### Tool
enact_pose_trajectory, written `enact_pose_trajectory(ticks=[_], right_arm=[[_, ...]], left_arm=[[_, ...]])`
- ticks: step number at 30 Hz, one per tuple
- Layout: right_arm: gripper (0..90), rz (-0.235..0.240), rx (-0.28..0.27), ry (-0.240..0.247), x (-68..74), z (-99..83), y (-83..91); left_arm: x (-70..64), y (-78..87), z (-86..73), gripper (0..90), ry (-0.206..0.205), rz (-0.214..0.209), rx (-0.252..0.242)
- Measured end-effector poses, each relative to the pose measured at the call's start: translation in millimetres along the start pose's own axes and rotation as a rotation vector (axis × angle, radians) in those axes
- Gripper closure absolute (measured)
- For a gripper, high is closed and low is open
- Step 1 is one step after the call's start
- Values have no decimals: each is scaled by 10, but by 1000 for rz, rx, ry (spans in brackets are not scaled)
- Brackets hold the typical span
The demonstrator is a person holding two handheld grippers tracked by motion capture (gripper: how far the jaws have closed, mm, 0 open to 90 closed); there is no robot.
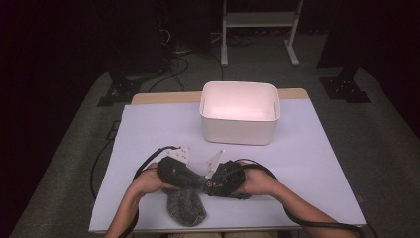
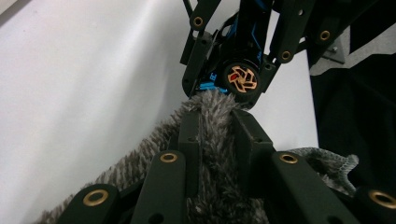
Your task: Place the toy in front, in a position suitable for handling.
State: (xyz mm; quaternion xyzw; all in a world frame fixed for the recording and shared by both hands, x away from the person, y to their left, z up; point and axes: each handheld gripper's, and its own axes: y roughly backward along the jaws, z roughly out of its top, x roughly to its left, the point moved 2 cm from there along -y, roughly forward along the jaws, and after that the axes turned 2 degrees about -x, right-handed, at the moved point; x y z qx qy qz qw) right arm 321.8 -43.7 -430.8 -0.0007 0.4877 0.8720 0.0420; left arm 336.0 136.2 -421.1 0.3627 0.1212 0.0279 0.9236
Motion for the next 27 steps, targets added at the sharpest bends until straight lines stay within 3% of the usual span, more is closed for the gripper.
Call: enact_pose_trajectory(ticks=[7, 9, 12, 15, 19, 22, 27], right_arm=[[562, 10, -109, -42, -15, -102, 113], [563, 3, -140, -49, -9, -110, 134], [564, -27, -183, -38, -2, -65, 159], [564, -31, -263, -56, -30, 15, 232], [563, -43, -350, -59, -57, 95, 319], [563, -51, -354, -56, -38, 70, 364], [562, -69, -377, -65, -27, -80, 504]], left_arm=[[13, 55, -37, 745, 18, 11, -21], [-10, 85, 41, 746, 0, 1, -42], [-49, 198, 180, 759, -35, 31, -23], [-106, 374, 340, 762, -63, 55, -30], [-207, 511, 599, 762, -135, 76, -23], [-247, 474, 694, 761, -163, 86, 18], [-235, 406, 655, 747, -149, 58, -13]])
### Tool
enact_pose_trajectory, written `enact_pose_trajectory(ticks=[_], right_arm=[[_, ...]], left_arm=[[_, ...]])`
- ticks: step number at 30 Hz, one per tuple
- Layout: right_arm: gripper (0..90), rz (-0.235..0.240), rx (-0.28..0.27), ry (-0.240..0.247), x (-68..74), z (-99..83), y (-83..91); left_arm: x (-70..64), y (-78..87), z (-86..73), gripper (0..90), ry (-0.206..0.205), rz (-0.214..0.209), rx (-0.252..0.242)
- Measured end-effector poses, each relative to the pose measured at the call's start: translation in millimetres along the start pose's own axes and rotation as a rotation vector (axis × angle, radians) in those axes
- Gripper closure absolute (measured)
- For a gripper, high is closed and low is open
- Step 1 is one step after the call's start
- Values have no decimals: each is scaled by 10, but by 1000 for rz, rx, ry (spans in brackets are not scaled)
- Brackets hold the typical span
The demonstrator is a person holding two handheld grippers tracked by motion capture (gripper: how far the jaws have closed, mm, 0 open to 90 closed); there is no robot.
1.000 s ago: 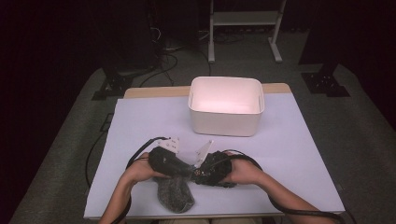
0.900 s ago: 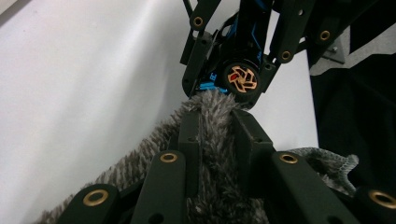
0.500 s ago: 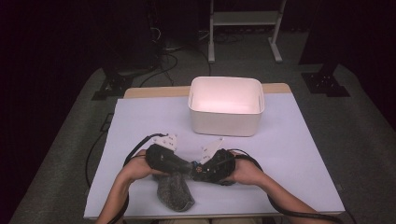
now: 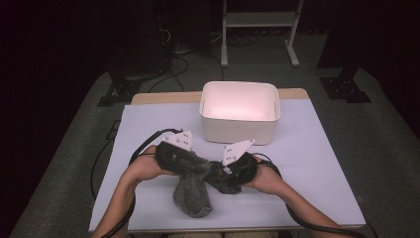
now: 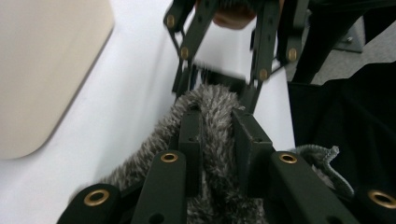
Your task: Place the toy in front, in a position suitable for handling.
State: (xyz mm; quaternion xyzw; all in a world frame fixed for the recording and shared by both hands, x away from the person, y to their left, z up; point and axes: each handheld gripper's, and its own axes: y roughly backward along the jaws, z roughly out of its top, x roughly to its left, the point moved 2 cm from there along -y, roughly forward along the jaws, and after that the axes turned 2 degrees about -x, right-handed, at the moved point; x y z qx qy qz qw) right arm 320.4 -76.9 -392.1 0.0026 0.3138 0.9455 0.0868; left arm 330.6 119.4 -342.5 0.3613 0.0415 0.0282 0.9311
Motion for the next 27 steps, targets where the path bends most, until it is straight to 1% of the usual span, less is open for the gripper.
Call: enact_pose_trajectory(ticks=[1, 2, 4, 5, 7, 8, 10, 12, 14, 17, 18, 19, 20, 22, 23, 24, 27], right_arm=[[564, -5, -3, -6, 10, -16, 40], [565, -14, -7, 1, 14, -30, 69], [566, -22, -12, 2, 27, -49, 106], [567, -27, -15, 1, 30, -59, 122], [569, -28, -28, -10, 39, -70, 128], [569, -29, -32, -10, 37, -72, 122], [569, -32, -29, -7, 45, -56, 102], [569, -26, -35, -6, 54, -33, 79], [570, -17, -50, -17, 50, -16, 69], [570, -6, -71, -19, 44, 15, 49], [569, 1, -83, -24, 39, 24, 41], [569, 11, -97, -24, 36, 32, 31], [569, 16, -100, -24, 41, 37, 27], [568, 14, -74, -9, 65, 38, 0], [565, 10, -56, 0, 73, 25, -14], [567, 5, -63, -10, 65, 8, -2], [567, -1, -67, -13, 56, -19, 39]], left_arm=[[4, -12, -8, 747, 0, -1, -2], [6, -22, -8, 747, 2, -6, -6], [6, -37, 16, 747, -4, -12, -14], [4, -43, 35, 748, -11, -13, -8], [-9, -51, 72, 755, -21, -15, -7], [-13, -50, 95, 756, -33, -19, 0], [-22, -37, 125, 760, -41, -21, 11], [-28, -10, 145, 760, -47, -16, 13], [-34, 21, 161, 760, -52, -14, 10], [-46, 71, 203, 760, -64, -10, 11], [-55, 86, 224, 760, -67, -11, -3], [-57, 96, 236, 760, -71, -18, -7], [-63, 86, 246, 760, -71, -24, -7], [-60, 38, 233, 760, -74, -23, 35], [-60, 18, 222, 761, -75, -17, 28], [-60, 12, 218, 759, -68, -19, 15], [-64, -2, 221, 759, -68, -21, 11]])
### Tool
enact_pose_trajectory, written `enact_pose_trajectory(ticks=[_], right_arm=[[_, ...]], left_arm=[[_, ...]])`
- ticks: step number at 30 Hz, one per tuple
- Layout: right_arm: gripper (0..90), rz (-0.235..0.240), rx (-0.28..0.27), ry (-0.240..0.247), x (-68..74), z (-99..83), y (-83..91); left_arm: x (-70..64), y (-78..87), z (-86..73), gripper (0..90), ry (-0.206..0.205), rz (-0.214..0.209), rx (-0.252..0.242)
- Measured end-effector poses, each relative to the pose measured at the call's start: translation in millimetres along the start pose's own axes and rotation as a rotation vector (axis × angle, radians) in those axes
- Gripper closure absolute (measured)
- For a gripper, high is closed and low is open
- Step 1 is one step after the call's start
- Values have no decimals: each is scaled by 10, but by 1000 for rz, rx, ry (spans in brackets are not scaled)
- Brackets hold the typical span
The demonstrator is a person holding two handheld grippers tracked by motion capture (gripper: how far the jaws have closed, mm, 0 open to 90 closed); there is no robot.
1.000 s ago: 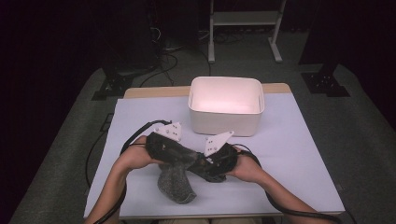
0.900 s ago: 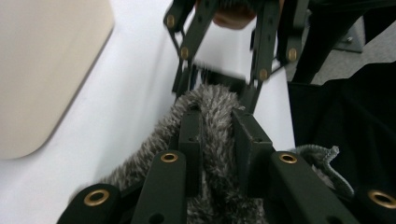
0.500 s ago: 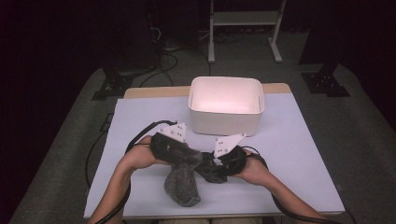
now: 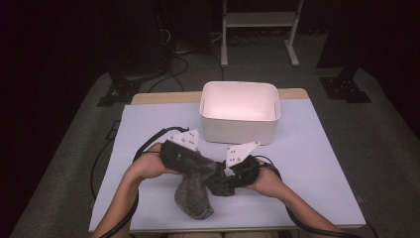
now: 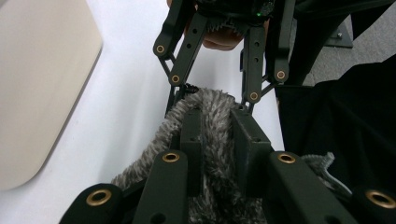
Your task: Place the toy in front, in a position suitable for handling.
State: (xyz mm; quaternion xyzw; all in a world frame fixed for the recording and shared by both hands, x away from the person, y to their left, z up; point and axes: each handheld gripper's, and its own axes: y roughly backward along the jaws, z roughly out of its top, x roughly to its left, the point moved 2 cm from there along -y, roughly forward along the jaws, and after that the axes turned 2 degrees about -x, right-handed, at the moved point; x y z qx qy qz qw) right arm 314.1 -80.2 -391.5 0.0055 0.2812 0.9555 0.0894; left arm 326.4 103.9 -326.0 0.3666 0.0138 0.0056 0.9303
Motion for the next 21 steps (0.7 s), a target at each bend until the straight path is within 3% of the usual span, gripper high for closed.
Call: enact_pose_trajectory(ticks=[11, 19, 21], right_arm=[[565, -32, -15, 0, 36, -87, 161], [565, -41, -26, -19, 30, -161, 277], [565, -44, -32, -21, 31, -178, 292]], left_arm=[[7, -44, -108, 732, 38, -16, 6], [61, -140, -263, 743, 67, -5, 86], [76, -159, -291, 758, 80, -20, 70]])
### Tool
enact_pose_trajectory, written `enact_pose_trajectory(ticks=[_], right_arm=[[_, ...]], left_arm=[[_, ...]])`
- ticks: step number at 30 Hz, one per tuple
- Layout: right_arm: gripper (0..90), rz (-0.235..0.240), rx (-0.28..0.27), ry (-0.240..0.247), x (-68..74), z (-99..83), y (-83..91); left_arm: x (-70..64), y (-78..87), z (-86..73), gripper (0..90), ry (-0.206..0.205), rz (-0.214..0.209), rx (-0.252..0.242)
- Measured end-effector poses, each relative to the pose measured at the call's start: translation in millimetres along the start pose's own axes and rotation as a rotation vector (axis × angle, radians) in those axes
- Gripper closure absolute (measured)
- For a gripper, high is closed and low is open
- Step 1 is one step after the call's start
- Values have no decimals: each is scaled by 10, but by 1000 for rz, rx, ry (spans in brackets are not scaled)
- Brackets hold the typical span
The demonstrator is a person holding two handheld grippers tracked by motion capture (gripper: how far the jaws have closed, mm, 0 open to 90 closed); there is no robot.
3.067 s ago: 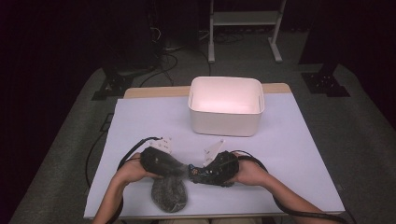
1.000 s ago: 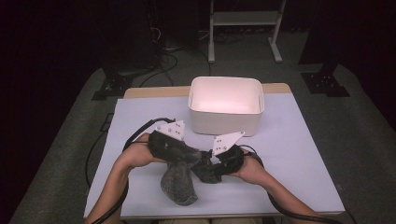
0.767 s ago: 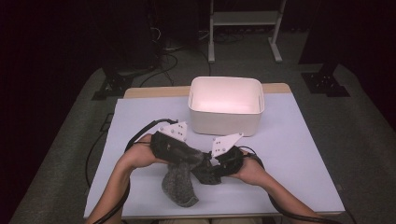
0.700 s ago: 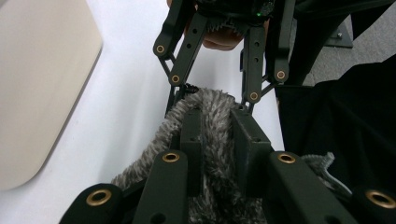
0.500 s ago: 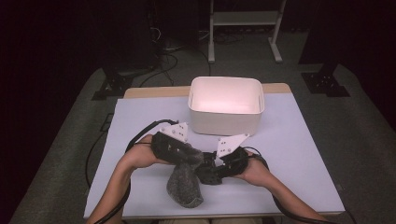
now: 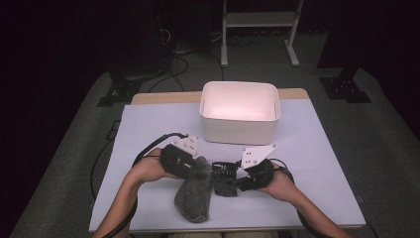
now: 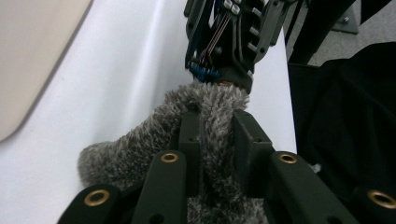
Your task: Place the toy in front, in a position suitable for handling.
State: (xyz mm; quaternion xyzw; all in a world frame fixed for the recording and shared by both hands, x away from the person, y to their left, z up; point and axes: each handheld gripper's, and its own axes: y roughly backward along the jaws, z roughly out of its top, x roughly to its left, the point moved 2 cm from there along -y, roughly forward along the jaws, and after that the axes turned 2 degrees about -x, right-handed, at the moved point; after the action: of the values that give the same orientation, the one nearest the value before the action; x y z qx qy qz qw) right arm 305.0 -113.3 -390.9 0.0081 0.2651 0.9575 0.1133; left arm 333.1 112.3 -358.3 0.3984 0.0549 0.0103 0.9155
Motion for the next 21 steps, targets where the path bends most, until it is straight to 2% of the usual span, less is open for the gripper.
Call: enact_pose_trajectory(ticks=[3, 8, 13, 21], right_arm=[[565, 1, -8, -7, -5, -11, 1], [566, 5, -12, 0, -1, -6, -19], [567, 5, -19, -2, 5, -11, -29], [568, 6, -20, 22, 51, 33, -115]], left_arm=[[0, 19, 18, 771, -2, -13, -40], [-30, 99, 115, 781, -27, -9, -38], [-101, 194, 240, 781, -60, -14, -62], [-146, 188, 538, 782, -126, -13, -40]])
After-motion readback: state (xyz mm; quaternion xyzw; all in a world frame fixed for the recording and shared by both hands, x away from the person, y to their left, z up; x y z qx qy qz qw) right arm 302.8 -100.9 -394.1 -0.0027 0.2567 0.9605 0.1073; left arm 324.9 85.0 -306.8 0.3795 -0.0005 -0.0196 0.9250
